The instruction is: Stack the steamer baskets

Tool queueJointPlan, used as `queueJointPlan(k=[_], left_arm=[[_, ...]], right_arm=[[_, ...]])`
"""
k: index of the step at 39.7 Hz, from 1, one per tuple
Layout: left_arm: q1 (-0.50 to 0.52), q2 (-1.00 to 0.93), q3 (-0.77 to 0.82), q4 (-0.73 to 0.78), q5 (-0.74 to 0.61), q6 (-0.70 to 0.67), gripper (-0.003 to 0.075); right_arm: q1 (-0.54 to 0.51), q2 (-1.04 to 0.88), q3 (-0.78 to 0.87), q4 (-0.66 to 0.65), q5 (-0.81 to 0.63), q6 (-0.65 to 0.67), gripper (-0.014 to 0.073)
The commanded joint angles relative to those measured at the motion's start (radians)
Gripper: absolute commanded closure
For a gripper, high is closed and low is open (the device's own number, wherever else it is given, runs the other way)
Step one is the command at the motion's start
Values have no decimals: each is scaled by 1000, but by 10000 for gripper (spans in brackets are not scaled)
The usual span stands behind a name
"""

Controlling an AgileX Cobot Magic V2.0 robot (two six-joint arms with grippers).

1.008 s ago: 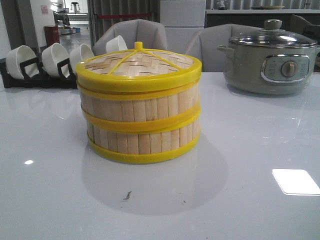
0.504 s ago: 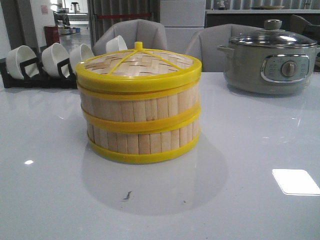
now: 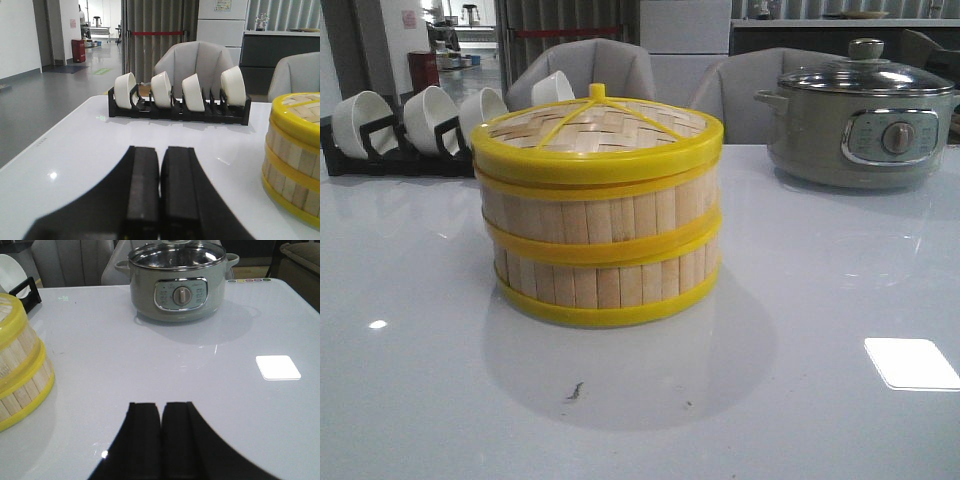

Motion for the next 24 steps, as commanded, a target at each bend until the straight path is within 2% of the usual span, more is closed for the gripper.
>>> queueJointPlan(k=[1,18,24], left_arm=[[3,-14,1,1,-91,-3,637],[3,-14,1,1,-91,-3,637],[3,-14,1,1,-91,-3,637]], right_arm=[[-5,9,-30,-1,-92,-4,543],[-5,9,-28,-1,-101,-4,543],[-5,9,-3,-1,-143,-4,543]])
